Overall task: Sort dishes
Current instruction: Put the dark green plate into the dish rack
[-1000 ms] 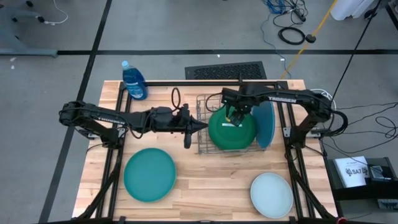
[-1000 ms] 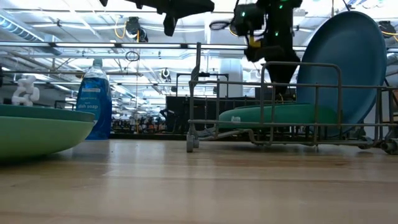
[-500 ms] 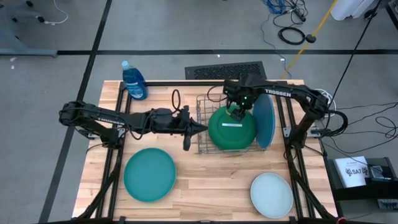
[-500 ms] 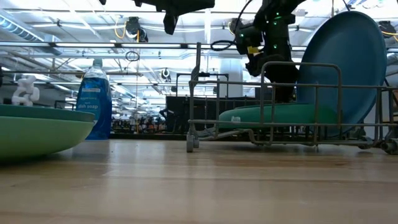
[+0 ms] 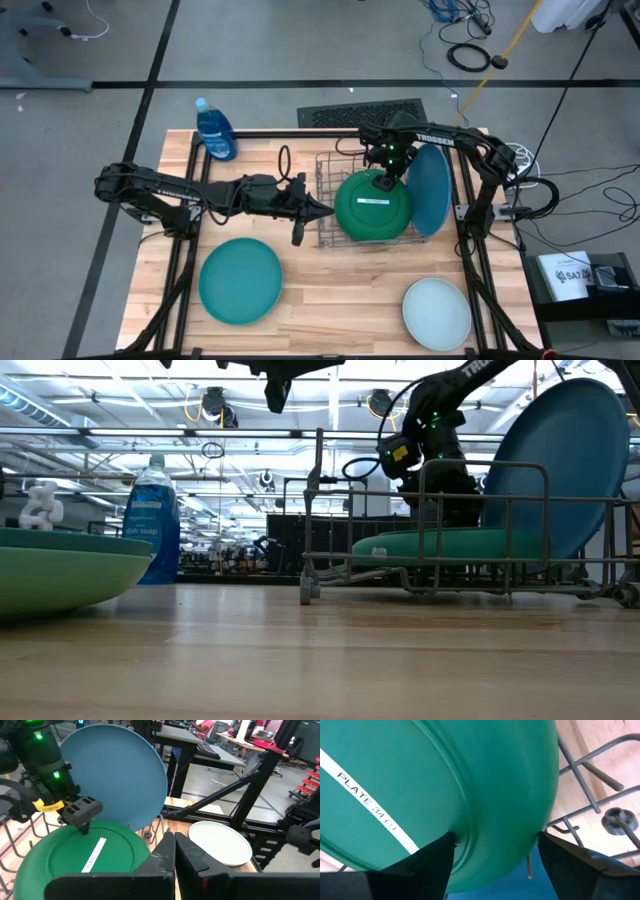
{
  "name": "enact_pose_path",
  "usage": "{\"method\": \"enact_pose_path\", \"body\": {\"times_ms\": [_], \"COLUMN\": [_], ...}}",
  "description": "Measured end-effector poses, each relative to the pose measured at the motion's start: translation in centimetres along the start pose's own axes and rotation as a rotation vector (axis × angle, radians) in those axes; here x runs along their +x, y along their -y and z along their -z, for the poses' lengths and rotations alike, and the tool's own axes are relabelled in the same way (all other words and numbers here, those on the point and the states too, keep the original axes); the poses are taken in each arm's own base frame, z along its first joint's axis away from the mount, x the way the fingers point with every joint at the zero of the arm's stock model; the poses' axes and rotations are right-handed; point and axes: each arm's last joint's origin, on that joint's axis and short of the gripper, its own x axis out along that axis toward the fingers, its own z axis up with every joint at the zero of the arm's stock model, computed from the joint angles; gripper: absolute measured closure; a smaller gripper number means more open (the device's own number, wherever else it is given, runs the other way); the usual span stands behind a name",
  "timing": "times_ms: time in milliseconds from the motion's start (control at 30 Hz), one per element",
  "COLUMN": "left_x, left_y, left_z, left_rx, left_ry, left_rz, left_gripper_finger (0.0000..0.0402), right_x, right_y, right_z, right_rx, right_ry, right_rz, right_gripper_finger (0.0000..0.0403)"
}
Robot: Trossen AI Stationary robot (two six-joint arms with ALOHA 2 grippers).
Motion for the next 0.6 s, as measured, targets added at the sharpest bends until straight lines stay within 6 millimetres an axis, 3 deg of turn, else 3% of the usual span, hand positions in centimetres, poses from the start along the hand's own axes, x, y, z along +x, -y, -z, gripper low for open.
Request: {"method": "enact_pose_path", "body": {"times_ms": [600], "left_x": [0.0], "left_y": [0.0], "left_z": [0.0], "left_rx": [0.002], "left_ry": [0.002], "left_rz": [0.01], "left_gripper_finger": [0.0402], "right_x": [0.9], "right_y": [2.3], "right_z": [-1.3], "right_rx": [-0.106], "right_ry": [0.026], "right_rz": [-0.211], "right_gripper_finger": [0.0123]}}
